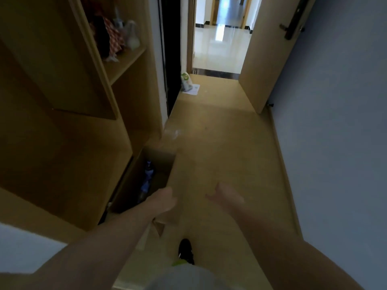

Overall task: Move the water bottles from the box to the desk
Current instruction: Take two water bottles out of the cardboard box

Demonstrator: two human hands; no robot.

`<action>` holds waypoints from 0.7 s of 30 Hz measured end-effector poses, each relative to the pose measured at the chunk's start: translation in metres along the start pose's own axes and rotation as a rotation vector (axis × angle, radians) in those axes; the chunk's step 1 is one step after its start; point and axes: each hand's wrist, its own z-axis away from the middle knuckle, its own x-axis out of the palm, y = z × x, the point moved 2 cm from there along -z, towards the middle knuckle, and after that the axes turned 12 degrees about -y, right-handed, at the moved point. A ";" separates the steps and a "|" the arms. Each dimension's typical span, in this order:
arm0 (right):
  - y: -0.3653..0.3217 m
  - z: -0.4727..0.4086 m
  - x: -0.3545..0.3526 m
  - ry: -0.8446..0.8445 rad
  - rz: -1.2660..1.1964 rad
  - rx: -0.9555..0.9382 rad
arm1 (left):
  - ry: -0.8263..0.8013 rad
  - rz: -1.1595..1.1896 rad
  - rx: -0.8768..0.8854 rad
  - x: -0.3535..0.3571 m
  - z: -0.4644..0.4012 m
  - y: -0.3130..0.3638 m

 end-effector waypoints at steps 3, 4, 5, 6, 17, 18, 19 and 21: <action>-0.016 -0.047 -0.045 0.034 -0.007 -0.019 | -0.006 -0.007 -0.033 -0.047 -0.042 0.012; -0.024 -0.061 -0.062 0.036 -0.018 -0.031 | -0.011 -0.002 -0.051 -0.067 -0.052 0.018; -0.033 -0.073 -0.078 0.035 -0.023 -0.045 | -0.022 -0.002 -0.067 -0.085 -0.063 0.022; -0.039 -0.083 -0.088 0.020 -0.028 -0.052 | -0.052 -0.006 -0.089 -0.097 -0.069 0.025; -0.113 -0.220 -0.179 -0.130 0.090 -0.231 | 0.019 0.078 -0.269 -0.190 -0.147 0.018; -0.120 -0.231 -0.186 -0.166 0.104 -0.244 | 0.026 0.115 -0.299 -0.194 -0.153 0.014; -0.127 -0.242 -0.193 -0.198 0.125 -0.262 | 0.037 0.155 -0.330 -0.198 -0.159 0.011; -0.140 -0.262 -0.208 -0.238 0.195 -0.318 | 0.072 0.219 -0.393 -0.205 -0.167 0.008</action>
